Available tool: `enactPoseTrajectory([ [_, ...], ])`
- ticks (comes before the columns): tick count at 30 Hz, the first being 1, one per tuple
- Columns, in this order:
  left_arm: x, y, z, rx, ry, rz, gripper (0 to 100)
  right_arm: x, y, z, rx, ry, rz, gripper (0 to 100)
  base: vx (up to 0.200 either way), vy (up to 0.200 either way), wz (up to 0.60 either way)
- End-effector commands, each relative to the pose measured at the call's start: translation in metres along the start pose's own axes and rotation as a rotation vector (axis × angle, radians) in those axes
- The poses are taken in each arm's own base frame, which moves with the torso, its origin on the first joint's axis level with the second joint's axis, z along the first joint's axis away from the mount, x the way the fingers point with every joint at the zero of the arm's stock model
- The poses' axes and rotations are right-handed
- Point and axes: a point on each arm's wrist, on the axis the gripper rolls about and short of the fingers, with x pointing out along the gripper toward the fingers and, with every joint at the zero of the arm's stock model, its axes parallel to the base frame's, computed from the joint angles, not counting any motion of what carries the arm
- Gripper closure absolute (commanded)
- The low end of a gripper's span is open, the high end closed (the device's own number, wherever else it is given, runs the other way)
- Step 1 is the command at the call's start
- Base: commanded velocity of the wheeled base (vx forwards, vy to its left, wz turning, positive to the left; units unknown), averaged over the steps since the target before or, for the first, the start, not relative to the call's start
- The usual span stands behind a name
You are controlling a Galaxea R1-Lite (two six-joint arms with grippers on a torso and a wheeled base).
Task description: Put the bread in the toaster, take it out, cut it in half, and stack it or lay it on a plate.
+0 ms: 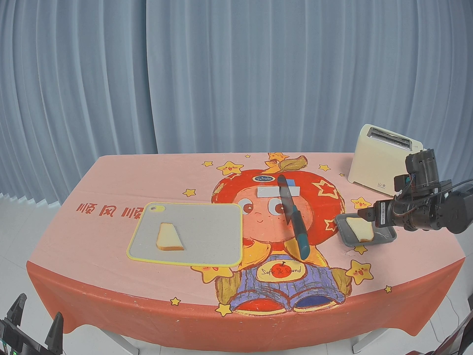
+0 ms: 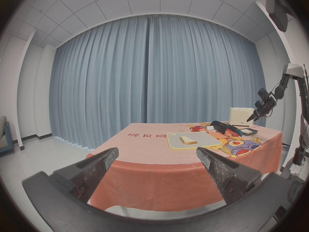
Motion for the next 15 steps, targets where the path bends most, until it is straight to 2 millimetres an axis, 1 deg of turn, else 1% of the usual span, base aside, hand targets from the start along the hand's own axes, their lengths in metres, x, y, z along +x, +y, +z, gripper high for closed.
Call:
enactPoseTrajectory([
  [1, 0.001, 0.0, -0.005, 0.0, 0.017, 0.001, 0, -0.019, 0.004, 0.001, -0.009, -0.044, 0.027, 0, 0.0, 0.0, 0.0],
  [4, 0.001, 0.0, -0.005, 0.0, 0.017, 0.001, 0, -0.025, 0.004, 0.0, -0.012, -0.053, 0.034, 0, 0.0, 0.0, 0.0],
  [9, 0.001, 0.0, -0.005, -0.003, 0.017, 0.001, 0, -0.036, 0.014, -0.007, -0.042, -0.062, 0.057, 0, 0.0, 0.0, 0.0],
  [15, 0.001, 0.0, -0.005, -0.004, 0.017, 0.001, 0, -0.039, 0.016, -0.007, -0.049, -0.073, 0.051, 0, 0.0, 0.0, 0.0],
])
